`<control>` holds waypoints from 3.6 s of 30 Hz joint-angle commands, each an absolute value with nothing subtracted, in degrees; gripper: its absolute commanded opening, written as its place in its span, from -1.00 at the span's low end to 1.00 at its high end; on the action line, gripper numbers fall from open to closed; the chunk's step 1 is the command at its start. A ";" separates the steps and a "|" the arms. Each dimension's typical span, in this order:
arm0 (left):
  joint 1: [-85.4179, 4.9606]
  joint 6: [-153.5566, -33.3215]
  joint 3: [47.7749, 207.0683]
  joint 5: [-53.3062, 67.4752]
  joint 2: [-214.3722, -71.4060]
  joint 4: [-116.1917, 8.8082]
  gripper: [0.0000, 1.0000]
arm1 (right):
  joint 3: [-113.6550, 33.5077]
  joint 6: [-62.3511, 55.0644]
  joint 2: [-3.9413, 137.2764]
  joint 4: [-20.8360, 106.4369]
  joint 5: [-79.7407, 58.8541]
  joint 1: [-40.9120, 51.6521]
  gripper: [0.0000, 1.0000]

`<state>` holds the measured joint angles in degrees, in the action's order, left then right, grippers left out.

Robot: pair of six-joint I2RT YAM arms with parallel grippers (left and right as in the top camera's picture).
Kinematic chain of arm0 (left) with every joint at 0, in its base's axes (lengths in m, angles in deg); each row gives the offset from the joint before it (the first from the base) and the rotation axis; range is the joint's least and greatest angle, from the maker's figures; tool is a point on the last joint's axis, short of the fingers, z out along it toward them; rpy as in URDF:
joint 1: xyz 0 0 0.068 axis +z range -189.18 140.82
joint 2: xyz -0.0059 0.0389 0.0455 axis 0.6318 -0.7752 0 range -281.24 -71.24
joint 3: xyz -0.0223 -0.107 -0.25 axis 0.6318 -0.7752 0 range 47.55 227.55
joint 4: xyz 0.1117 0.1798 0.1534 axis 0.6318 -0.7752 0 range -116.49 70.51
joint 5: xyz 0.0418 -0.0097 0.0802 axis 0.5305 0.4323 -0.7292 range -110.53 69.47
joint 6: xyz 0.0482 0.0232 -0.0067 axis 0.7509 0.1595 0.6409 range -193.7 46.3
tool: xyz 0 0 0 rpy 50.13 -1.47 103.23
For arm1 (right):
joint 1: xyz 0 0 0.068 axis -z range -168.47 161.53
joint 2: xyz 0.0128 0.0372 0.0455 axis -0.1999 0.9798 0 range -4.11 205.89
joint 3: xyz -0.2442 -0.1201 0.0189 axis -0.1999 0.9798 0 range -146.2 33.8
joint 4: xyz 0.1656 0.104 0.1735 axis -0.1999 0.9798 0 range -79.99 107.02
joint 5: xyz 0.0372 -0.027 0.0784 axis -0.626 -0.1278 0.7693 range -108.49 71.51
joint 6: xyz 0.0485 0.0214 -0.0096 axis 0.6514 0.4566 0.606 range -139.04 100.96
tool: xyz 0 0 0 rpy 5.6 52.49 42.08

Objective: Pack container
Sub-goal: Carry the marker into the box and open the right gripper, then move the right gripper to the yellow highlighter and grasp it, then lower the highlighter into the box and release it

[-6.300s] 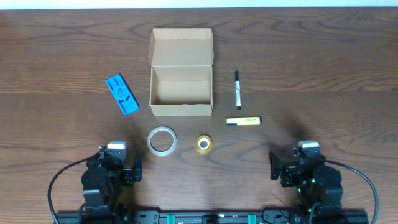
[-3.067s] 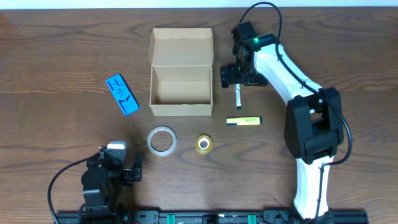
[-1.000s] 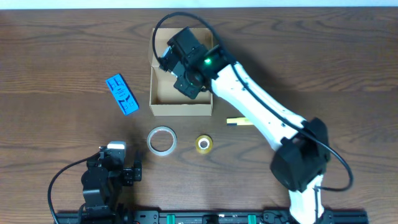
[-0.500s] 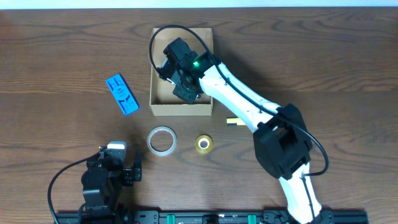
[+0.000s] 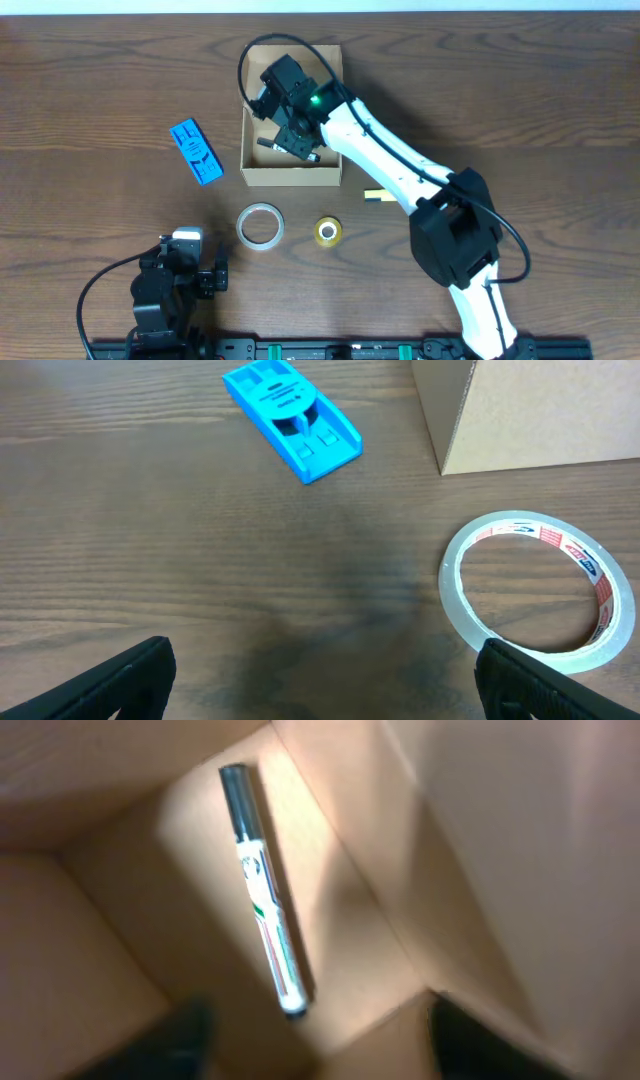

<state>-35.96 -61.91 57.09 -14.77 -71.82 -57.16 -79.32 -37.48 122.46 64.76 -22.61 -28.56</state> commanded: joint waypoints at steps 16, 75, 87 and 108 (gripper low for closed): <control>-35.72 -62.33 56.65 -15.17 -71.47 -57.24 0.91 | -65.15 -45.22 95.75 79.92 -8.44 -14.01 0.98; -35.72 -62.33 56.65 -15.19 -71.47 -57.24 0.91 | -20.30 -35.34 97.26 48.41 -13.19 -9.04 -0.46; -35.72 -62.33 56.65 -15.19 -71.47 -57.24 0.91 | -27.84 -30.18 93.93 53.70 -10.94 -12.10 -0.82; -35.72 -62.33 56.65 -15.19 -71.47 -57.24 0.91 | -61.64 -38.00 100.14 59.09 -10.91 -19.86 -0.90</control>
<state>-35.96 -61.91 57.06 -14.77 -71.82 -57.13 -58.55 -34.72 94.48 58.79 -11.35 -18.14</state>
